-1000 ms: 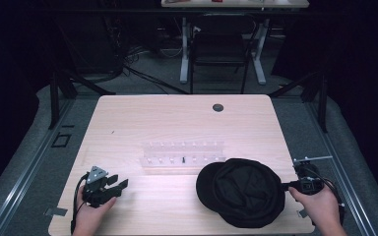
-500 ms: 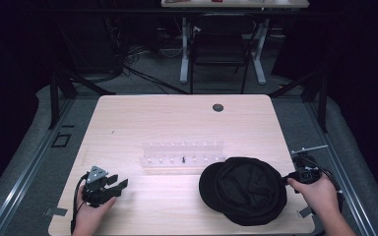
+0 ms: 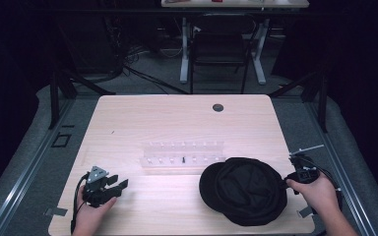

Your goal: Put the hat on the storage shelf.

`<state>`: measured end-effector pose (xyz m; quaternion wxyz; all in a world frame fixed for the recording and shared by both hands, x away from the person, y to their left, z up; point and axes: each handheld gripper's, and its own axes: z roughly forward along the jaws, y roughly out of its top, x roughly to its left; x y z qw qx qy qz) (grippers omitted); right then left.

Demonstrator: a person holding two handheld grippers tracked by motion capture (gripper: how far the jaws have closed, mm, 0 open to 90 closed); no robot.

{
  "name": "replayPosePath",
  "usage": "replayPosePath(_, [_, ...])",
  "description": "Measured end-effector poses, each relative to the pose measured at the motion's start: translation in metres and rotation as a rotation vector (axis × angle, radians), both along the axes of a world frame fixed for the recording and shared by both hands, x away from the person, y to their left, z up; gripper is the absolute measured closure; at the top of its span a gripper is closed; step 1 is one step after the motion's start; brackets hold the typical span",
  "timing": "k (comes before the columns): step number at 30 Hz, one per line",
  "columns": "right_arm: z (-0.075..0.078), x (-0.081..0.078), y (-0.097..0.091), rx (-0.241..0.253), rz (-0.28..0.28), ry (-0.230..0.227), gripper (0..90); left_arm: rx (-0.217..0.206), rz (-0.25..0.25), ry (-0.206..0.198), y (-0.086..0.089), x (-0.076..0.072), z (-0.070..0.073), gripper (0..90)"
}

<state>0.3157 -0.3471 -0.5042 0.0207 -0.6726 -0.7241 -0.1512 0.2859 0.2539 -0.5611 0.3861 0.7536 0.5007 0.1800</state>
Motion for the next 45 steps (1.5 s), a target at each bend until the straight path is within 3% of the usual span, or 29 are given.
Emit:
replayPosePath(7, [-0.011,0.003,-0.006,0.061,-0.009,0.013,79.4,-0.001,0.004,-0.005,0.0,0.0,0.0,51.5])
replayPosePath(9, [-0.014,0.004,-0.007,0.054,0.006,0.026,79.5,0.0,0.005,-0.004,0.0,0.0,0.0,51.5])
replayPosePath(10, [-0.016,0.004,-0.005,0.062,-0.014,0.009,79.5,0.001,0.004,-0.001,0.001,0.0,0.0,51.5])
replayPosePath(13, [-0.016,0.007,-0.009,0.052,0.028,0.06,79.8,0.0,0.007,0.0,0.002,0.0,0.0,51.5])
replayPosePath(14, [-0.02,0.006,-0.007,0.078,-0.01,0.028,80.4,-0.001,0.007,-0.001,0.002,0.0,0.001,51.5])
replayPosePath(17, [-0.02,0.007,-0.01,0.085,0.013,0.056,83.2,0.0,0.007,-0.001,0.001,0.0,0.001,51.5])
replayPosePath(19, [-0.021,0.006,-0.009,0.119,-0.019,0.042,85.1,0.001,0.007,-0.001,0.001,0.0,0.001,51.5])
replayPosePath(20, [-0.021,0.006,-0.011,0.114,-0.001,0.057,85.7,0.001,0.007,0.0,0.001,0.0,0.001,51.5])
replayPosePath(24, [-0.021,0.005,-0.011,0.153,-0.025,0.049,87.0,-0.001,0.007,-0.003,0.002,0.0,0.001,51.5])
replayPosePath(29, [-0.014,0.005,-0.014,0.149,0.009,0.079,87.7,0.0,0.01,-0.002,0.002,0.001,0.001,51.5])
replayPosePath(30, [-0.014,0.003,-0.011,0.172,-0.027,0.052,87.7,-0.001,0.01,-0.002,0.002,0.001,0.001,51.5])
replayPosePath(31, [-0.011,0.004,-0.013,0.151,0.01,0.078,87.8,-0.001,0.011,-0.003,0.002,0.0,0.001,51.5])
replayPosePath(33, [-0.008,0.002,-0.012,0.18,-0.014,0.055,87.9,-0.002,0.012,-0.004,0.002,0.0,0.001,51.5])
replayPosePath(34, [-0.008,0.0,-0.009,0.207,-0.054,0.031,87.9,-0.001,0.011,-0.003,0.002,0.0,0.001,51.5])
replayPosePath(35, [-0.003,0.001,-0.014,0.192,-0.006,0.06,87.9,-0.001,0.012,-0.003,0.002,0.0,0.001,51.5])
replayPosePath(37, [0.003,0.0,-0.015,0.211,0.005,0.061,88.0,-0.003,0.015,-0.006,0.002,0.0,0.001,51.6])
replayPosePath(39, [0.009,-0.003,-0.012,0.232,-0.038,0.04,88.0,-0.002,0.014,-0.007,0.002,0.0,0.001,51.6])
replayPosePath(40, [0.012,-0.003,-0.014,0.256,-0.009,0.045,88.0,-0.003,0.015,-0.006,0.002,0.0,0.001,51.6])
replayPosePath(42, [0.019,-0.004,-0.014,0.286,-0.008,0.041,88.1,0.0,0.013,-0.003,0.002,0.0,0.001,51.6])
replayPosePath(43, [0.021,-0.006,-0.011,0.319,-0.046,0.017,88.1,-0.001,0.015,-0.005,0.002,0.0,0.0,51.6])
replayPosePath(45, [0.029,-0.006,-0.014,0.341,0.002,0.024,88.1,0.0,0.015,-0.005,0.003,0.0,0.001,51.7])
